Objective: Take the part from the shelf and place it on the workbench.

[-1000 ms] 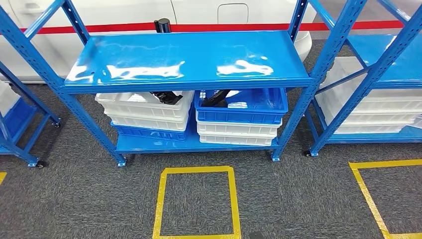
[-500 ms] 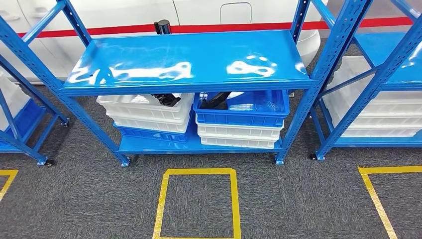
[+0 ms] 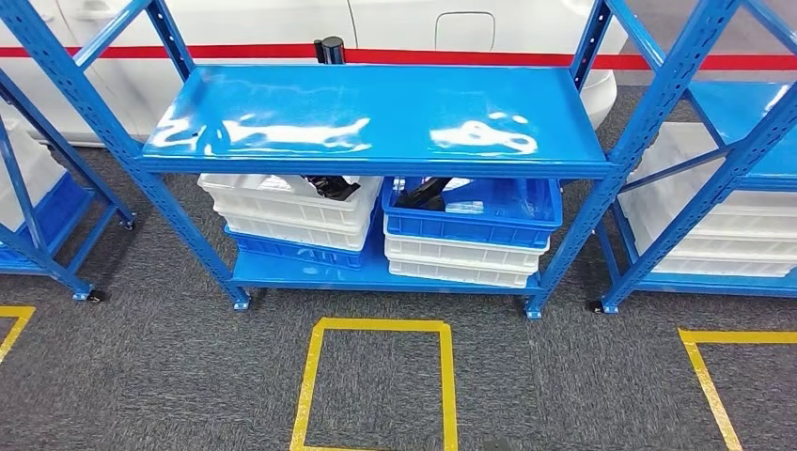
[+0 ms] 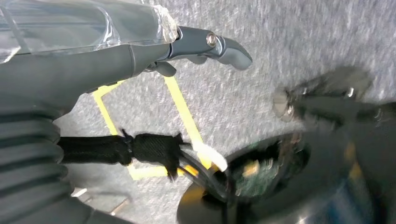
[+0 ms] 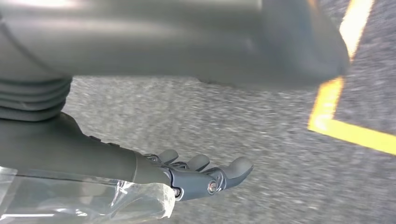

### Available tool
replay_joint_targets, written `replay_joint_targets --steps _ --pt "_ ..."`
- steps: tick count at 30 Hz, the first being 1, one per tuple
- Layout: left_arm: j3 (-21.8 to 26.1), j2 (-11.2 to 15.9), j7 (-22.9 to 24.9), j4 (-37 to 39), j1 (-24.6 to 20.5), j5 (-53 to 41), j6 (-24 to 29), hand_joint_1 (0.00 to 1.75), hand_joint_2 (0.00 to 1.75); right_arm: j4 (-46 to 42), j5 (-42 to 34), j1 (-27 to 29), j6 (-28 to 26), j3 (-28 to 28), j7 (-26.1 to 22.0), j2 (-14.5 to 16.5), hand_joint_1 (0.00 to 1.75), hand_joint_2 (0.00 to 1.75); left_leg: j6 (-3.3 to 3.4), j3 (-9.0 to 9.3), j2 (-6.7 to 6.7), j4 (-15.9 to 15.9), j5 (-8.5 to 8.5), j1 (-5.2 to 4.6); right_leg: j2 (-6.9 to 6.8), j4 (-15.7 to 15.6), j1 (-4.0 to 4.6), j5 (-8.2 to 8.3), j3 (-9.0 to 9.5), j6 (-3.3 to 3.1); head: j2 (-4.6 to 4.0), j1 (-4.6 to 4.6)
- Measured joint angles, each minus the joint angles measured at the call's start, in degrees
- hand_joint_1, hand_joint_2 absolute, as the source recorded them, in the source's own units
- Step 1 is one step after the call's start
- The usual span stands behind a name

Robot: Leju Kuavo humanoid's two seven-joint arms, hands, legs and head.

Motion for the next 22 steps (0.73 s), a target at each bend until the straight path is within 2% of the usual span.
replay_joint_targets --steps 1,2,3,4,6,7,8,10,12,13,16,17,18,19,21,22 --pt "0.9 0.1 -0.2 -0.5 -0.2 -0.6 -0.3 0.0 0.0 0.0 0.8 1.1 0.0 -1.0 0.1 0.0 0.0 0.0 0.08 0.03 -0.08 0.0 -0.04 -0.02 0.03 3.6 -0.03 -1.33 -1.83 0.1 0.0 0.03" --pt "1.7 0.1 -0.5 -1.0 -0.6 -1.1 -0.6 0.0 0.0 0.1 1.5 2.2 0.0 -2.0 0.2 0.0 0.0 0.0 0.09 0.08 -0.17 0.0 -0.08 -0.02 0.04 5.6 -0.05 -1.65 -2.98 0.19 0.0 0.04" --pt "2.5 0.1 -0.7 -1.7 -1.0 -1.6 -0.9 0.0 0.0 0.3 2.1 3.3 0.0 -2.9 0.3 0.0 0.0 0.0 0.03 0.17 -0.26 0.0 -0.14 0.03 0.05 5.4 -0.07 -0.83 -3.05 0.26 0.0 0.04" --pt "3.2 0.1 -0.9 -2.5 -1.5 -2.0 -1.1 0.0 0.0 0.5 2.7 4.4 0.0 -3.8 0.4 -0.1 0.0 0.0 -0.09 0.33 -0.34 0.1 -0.24 0.1 0.05 2.8 -0.12 0.98 -1.88 0.31 0.0 0.05" --pt "4.7 0.2 -1.2 -4.2 -2.5 -2.8 -1.5 0.0 0.0 1.0 3.9 6.3 0.0 -5.6 0.4 -0.1 0.0 0.0 -0.64 0.59 -0.47 0.3 -0.67 0.08 0.12 -5.5 -0.26 4.85 2.15 0.34 0.0 0.09" --pt "5.6 0.3 -1.4 -5.0 -3.0 -3.3 -1.7 0.0 0.0 1.3 4.6 7.2 0.0 -6.5 0.5 -0.1 0.0 0.44 -0.95 0.65 -0.49 0.4 -0.94 -0.02 0.2 -8.6 -0.3 5.94 3.63 0.15 0.0 0.1" --pt "6.4 0.4 -1.6 -5.6 -3.3 -3.8 -2.0 0.0 0.0 1.5 5.3 8.0 0.0 -7.5 0.5 -0.1 0.0 0.87 -1.22 0.6 -0.49 0.5 -1.17 -0.15 0.28 -10.2 -0.29 6.33 4.4 -0.12 0.0 0.1" --pt "8.2 0.6 -2.0 -6.5 -3.2 -4.9 -2.6 0.0 0.0 1.6 6.9 9.0 0.0 -9.3 0.7 0.0 0.0 1.75 -1.62 0.54 -0.43 0.4 -1.41 -0.15 0.39 -10.6 -0.17 6.29 4.45 -0.88 -0.01 0.07" --pt "10.0 0.8 -2.3 -6.7 -2.0 -5.9 -3.1 0.0 0.0 1.4 8.4 8.8 0.0 -11.3 0.7 0.0 0.0 1.75 -2.16 0.19 -0.38 1.6 -2.35 0.12 0.41 -10.7 -0.16 6.38 4.44 -1.54 -0.01 0.05" --pt "10.7 0.9 -2.4 -6.7 -1.1 -6.4 -3.4 0.0 0.0 1.1 9.1 8.3 0.0 -12.1 0.7 0.0 0.0 1.75 -2.46 -0.71 -0.37 3.8 -3.71 0.26 0.41 -10.8 -0.21 6.43 4.43 -1.83 -0.01 0.03" --pt "12.5 1.0 -2.6 -6.4 2.5 -7.2 -3.8 0.0 0.0 -0.5 10.4 6.0 0.0 -14.2 0.7 0.3 0.0 1.75 -3.09 -6.37 -0.37 15.4 -9.26 0.41 0.3 -10.8 -0.16 6.32 4.4 -2.2 0.0 -0.05" --pt "13.0 1.1 -2.6 -6.0 3.7 -7.3 -3.9 0.0 0.0 -1.2 10.7 5.2 0.0 -14.8 0.7 0.4 0.0 1.75 -3.18 -7.77 -0.37 17.9 -9.87 0.42 0.22 -10.8 -0.14 6.28 4.41 -2.22 0.0 -0.07" --pt "13.5 1.1 -2.7 -5.6 5.0 -7.5 -4.0 0.0 0.0 -2.1 10.9 4.2 0.0 -15.4 0.7 0.5 0.0 1.75 -3.19 -8.14 -0.37 18.2 -9.33 0.43 0.13 -10.8 -0.13 6.23 4.45 -2.22 0.0 -0.07" --pt "14.0 1.1 -2.7 -5.0 6.2 -7.6 -4.1 0.0 0.0 -3.0 11.1 3.3 0.0 -15.9 0.7 0.5 0.0 1.75 -3.12 -7.28 -0.36 15.9 -7.73 0.44 0.07 -10.8 -0.13 6.19 4.52 -2.18 0.0 -0.08" --pt "14.8 1.2 -2.7 -3.8 8.2 -7.7 -4.2 0.0 0.0 -5.0 11.4 1.4 0.0 -17.0 0.7 0.6 0.0 1.75 -2.8 -3.37 -0.22 7.2 -3.53 0.41 0.08 -10.8 -0.11 6.07 4.66 -2.01 0.0 -0.08" --pt "15.1 1.3 -2.8 -3.4 8.7 -7.7 -4.2 0.0 0.0 -5.5 11.4 0.9 0.0 -17.2 0.7 0.6 0.0 1.75 -2.69 -2.14 -0.17 4.6 -2.38 0.39 0.09 -10.8 -0.11 6.04 4.69 -1.96 0.0 -0.08"
